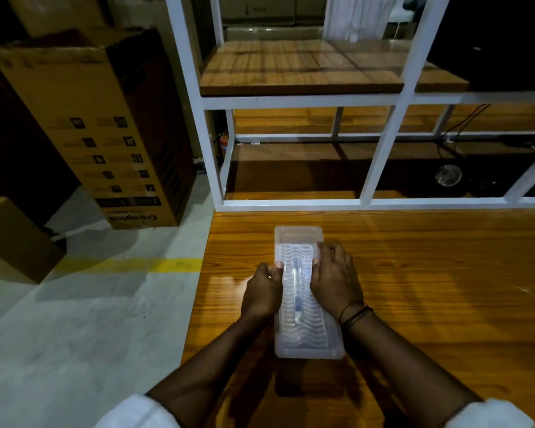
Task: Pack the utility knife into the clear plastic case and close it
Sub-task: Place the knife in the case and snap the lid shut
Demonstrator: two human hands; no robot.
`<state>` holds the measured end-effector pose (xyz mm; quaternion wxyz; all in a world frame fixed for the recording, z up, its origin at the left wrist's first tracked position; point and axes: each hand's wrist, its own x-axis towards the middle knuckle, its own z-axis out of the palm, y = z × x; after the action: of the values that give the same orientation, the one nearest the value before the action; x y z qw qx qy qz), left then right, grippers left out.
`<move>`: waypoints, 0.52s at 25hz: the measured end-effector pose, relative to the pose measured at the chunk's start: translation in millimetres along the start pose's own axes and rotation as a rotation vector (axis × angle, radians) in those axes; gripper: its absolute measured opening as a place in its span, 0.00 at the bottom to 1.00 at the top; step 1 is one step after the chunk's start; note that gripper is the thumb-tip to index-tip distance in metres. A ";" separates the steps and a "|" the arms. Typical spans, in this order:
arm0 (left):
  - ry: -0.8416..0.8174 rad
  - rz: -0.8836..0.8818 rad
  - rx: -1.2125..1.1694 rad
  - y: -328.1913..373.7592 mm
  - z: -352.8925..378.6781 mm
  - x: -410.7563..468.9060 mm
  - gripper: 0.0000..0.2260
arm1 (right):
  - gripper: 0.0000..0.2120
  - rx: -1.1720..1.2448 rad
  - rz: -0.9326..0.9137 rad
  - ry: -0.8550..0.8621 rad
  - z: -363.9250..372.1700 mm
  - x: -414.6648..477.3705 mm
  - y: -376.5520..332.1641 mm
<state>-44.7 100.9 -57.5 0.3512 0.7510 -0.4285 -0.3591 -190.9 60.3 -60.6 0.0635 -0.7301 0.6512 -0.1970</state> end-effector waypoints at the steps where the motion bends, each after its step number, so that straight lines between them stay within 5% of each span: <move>1: -0.015 0.005 0.014 0.5 -2.2 0.1 0.18 | 0.26 -0.010 -0.004 -0.006 -0.5 -0.2 -0.6; 13: -0.011 0.023 0.099 10.7 -24.8 -13.9 0.15 | 0.24 -0.033 -0.053 -0.053 -3.8 -5.6 -14.4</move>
<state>-33.3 114.7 -33.0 0.3154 0.7605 -0.4561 -0.3377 -179.4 68.5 -53.2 0.0635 -0.7529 0.6330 -0.1687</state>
